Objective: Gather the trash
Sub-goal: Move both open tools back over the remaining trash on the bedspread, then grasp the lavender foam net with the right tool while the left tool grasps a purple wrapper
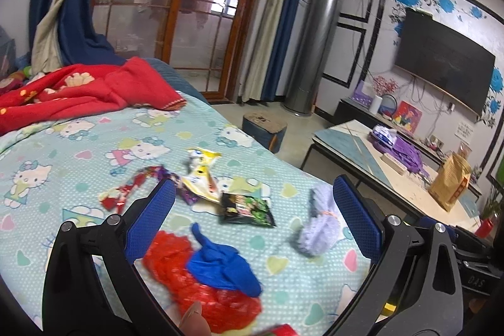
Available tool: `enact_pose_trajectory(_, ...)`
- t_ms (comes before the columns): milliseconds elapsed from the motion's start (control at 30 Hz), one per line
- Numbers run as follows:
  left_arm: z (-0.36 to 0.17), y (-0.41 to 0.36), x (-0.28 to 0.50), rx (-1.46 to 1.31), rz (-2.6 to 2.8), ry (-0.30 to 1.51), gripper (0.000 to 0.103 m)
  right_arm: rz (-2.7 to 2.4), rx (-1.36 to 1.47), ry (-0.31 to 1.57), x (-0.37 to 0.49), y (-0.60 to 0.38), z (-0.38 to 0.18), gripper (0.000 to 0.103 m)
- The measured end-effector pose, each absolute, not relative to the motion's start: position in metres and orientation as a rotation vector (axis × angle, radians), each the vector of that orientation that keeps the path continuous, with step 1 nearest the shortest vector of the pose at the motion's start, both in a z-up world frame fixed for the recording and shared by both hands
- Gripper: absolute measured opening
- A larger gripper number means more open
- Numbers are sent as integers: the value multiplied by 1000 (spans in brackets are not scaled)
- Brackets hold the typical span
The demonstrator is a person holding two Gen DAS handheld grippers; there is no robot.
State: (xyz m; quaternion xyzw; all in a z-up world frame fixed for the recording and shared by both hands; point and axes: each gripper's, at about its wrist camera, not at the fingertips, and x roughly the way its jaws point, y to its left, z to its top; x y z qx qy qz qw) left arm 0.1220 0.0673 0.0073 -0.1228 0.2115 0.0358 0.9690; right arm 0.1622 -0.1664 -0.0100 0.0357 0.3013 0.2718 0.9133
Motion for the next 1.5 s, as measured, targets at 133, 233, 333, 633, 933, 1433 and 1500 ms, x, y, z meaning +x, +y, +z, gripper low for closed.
enact_pose_trajectory(133, 7, 83, 120, -256, 104, 420, 92, 571, 62, 632, 165, -151, -11, 64)
enact_pose_trajectory(233, 6, 99, 120, -280, 133, 424, 92, 569, 52, 640, 169, -139, -14, 64)
enact_pose_trajectory(333, 3, 113, 120, -295, 162, 429, 92, 567, 47, 657, 177, -127, -17, 66)
enact_pose_trajectory(633, -17, 153, 136, -356, 186, 495, 92, 518, 54, 696, 204, -103, -31, 70)
enact_pose_trajectory(933, -31, 173, 170, -439, 112, 570, 68, 417, 100, 805, 238, -101, -64, 70)
enact_pose_trajectory(1433, -58, 185, 213, -564, 42, 670, 42, 437, 127, 884, 248, -103, -98, 32)
enact_pose_trajectory(1500, -62, 185, 214, -574, 40, 680, 38, 441, 128, 882, 245, -104, -98, 31)
